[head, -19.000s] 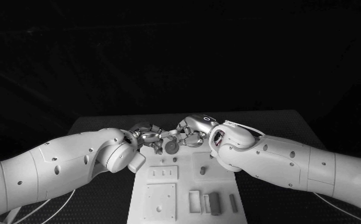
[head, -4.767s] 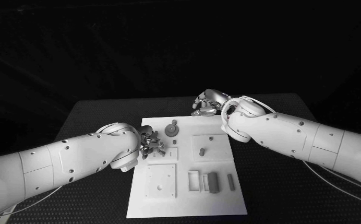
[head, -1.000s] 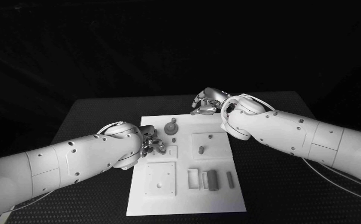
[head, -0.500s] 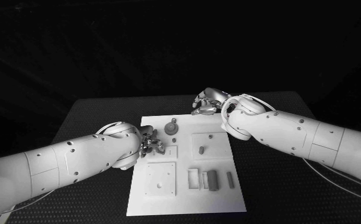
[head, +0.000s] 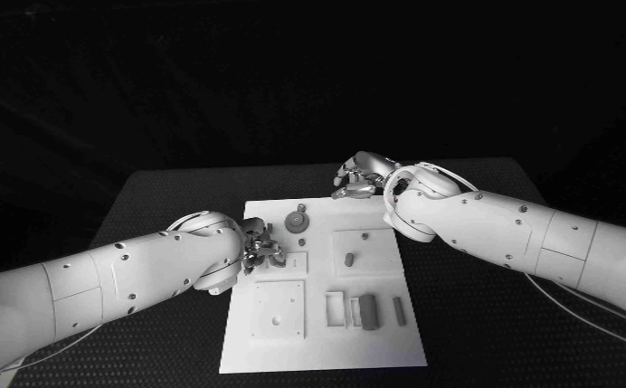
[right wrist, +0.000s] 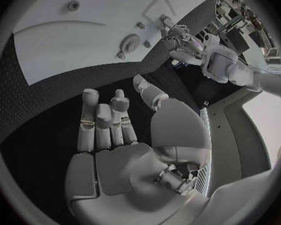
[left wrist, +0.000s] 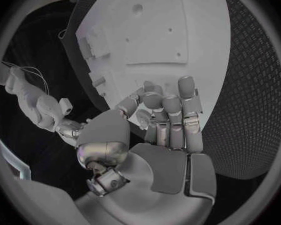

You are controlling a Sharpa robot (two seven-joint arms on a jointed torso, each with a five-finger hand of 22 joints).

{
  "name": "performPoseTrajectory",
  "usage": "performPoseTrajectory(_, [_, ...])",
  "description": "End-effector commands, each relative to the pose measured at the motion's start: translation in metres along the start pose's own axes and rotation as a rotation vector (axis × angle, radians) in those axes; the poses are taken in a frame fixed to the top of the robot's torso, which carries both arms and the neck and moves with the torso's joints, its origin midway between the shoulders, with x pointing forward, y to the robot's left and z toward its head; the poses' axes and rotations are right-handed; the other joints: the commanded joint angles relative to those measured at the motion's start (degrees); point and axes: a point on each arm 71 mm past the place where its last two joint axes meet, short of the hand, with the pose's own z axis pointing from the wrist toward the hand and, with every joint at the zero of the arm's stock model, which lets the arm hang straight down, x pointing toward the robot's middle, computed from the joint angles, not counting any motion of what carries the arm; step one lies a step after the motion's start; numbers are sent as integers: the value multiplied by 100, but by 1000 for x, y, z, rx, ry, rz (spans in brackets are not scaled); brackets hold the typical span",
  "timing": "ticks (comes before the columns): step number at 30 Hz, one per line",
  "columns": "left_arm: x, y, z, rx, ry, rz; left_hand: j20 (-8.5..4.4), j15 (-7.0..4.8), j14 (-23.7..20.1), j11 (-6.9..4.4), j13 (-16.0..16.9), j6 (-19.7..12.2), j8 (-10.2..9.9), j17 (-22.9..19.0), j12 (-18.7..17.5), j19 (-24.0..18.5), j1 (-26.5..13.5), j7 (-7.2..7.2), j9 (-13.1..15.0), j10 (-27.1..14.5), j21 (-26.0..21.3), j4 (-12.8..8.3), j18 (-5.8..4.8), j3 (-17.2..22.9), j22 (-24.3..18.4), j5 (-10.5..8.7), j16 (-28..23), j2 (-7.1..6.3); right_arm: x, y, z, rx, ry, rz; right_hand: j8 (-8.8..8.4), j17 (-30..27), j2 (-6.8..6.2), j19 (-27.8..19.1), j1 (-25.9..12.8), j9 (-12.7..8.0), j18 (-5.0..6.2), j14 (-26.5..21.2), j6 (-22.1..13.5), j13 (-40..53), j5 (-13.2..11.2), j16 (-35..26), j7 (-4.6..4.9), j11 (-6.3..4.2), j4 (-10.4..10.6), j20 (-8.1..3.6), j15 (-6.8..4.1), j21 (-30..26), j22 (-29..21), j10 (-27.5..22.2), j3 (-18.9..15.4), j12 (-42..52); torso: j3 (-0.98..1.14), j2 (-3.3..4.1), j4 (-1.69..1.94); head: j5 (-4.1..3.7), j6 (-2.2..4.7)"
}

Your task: Assemble the parts on the task board

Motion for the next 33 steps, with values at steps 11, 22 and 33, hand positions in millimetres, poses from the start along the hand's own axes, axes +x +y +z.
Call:
performPoseTrajectory(11, [6, 2, 1, -20, 45, -31, -12, -11, 40, -48, 13, 1205, 29, 0, 29, 45, 4, -343, 3, -6, -13, -16, 43, 43, 15, 35, 35, 14, 0, 1, 0, -7, 9, -4, -7, 6, 55, -43, -2, 1, 72, 22, -25, -9, 33, -25, 56, 1, -5, -7, -9, -28, 9, -32, -24, 10, 6, 1, -1, -8, 1])
performPoseTrajectory(22, [6, 0, 2, -13, 53, -23, -7, -11, 51, -56, 36, 1232, 43, -6, 47, 80, -192, -354, 29, 4, -29, 111, 57, -74, 46, 28, 48, -335, 0, 0, 0, -6, 10, -4, -7, 6, 56, -44, 0, 1, 72, 21, -26, -10, 33, -26, 56, 1, -8, -7, -9, -29, 9, -33, -24, 10, 6, -2, -5, -12, 1])
performPoseTrajectory(33, [7, -2, 3, -9, 55, -21, -9, -18, 48, -60, 42, 1226, 38, -16, 41, 91, -395, -357, 42, 5, -62, 191, 68, -290, 65, -82, 50, -623, 0, 0, 0, -5, 10, -5, -8, 6, 52, -45, 1, 0, 72, 20, -28, -11, 33, -26, 57, 1, -12, -6, -9, -29, 9, -34, -26, 10, 1, 2, 0, -20, -4])
